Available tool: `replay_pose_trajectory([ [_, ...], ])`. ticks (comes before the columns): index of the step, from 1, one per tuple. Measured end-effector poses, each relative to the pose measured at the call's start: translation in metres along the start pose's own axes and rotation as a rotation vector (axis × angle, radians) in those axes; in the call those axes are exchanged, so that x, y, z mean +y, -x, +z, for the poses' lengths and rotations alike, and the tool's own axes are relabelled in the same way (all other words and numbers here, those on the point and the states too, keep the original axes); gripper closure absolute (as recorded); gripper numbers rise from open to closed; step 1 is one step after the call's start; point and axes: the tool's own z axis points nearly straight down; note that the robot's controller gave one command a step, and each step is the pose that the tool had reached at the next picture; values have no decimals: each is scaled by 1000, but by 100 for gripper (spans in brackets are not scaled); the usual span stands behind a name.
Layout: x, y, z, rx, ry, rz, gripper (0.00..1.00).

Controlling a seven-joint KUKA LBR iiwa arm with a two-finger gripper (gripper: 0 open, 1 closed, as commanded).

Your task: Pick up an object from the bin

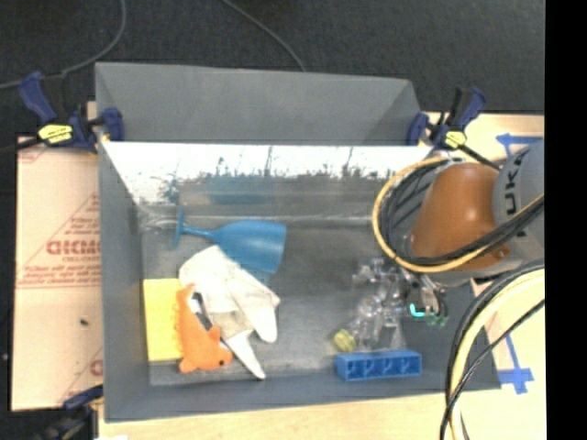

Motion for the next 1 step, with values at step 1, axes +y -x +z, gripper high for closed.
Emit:
replay_pose_trajectory([
  [1,1,0,-2,-1,-1,16,0],
])
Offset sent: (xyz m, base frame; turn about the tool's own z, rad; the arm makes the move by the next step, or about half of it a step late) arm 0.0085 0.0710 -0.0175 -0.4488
